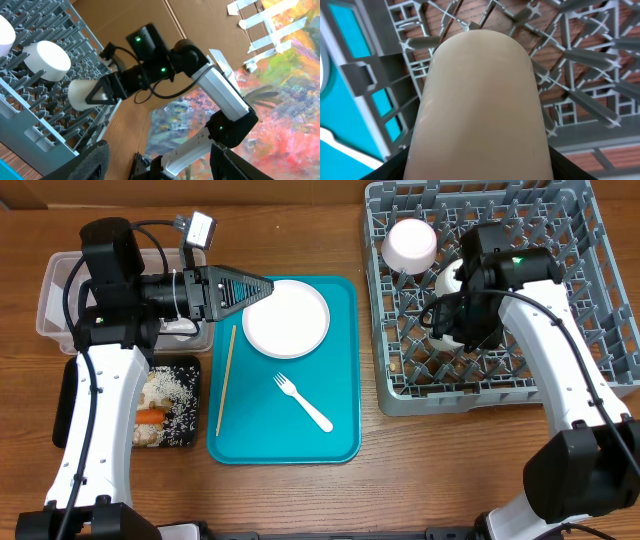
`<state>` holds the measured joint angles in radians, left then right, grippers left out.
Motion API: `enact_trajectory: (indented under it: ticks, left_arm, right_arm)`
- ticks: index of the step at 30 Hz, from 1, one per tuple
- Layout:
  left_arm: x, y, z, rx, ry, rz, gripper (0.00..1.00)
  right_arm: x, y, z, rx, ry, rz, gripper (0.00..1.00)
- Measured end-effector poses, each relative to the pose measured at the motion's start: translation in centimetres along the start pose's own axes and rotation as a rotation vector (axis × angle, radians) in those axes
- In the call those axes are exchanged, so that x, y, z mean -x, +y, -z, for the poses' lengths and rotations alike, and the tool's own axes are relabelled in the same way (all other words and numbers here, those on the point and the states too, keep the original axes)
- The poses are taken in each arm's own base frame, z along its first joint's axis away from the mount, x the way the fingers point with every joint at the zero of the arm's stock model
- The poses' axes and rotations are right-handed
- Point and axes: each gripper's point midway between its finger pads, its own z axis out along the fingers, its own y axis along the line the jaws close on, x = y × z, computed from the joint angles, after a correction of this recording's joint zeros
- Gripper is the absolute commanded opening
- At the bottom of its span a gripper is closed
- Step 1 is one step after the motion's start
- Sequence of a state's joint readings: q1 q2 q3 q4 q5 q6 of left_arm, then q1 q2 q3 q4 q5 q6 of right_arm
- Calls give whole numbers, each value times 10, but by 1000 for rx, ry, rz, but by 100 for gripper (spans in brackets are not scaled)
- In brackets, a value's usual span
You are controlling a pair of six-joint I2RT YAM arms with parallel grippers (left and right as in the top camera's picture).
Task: Sort waste into correct bins and load items into the dishwasher
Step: 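Lower the white cup into the grey rack with the right gripper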
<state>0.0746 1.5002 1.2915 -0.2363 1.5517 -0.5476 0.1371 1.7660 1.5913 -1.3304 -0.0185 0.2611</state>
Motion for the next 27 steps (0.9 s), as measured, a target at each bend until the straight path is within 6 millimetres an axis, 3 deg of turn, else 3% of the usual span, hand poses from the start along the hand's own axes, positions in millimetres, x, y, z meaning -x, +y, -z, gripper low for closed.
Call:
enact_trajectory:
  ticks: [5, 11, 20, 22, 23, 27]
  left_arm:
    - [0, 0, 0, 0, 0, 0, 66]
    - [0, 0, 0, 0, 0, 0, 66]
    - [0, 0, 0, 1, -1, 0, 66]
    - [0, 0, 0, 2, -1, 0, 66]
    - [0, 0, 0, 3, -2, 0, 66]
    - [0, 0, 0, 3, -2, 0, 66]
  right_arm:
    - [-7, -3, -21, -12, 36, -2, 11]
    - [-7, -6, -31, -24, 33, -1, 12]
    - [-3, -8, -44, -30, 5, 0, 27]
    - [-4, -8, -46, -32, 9, 0, 36]
    - [-4, -8, -46, -32, 9, 0, 50]
    - [-5, -9, -47, -32, 11, -3, 77]
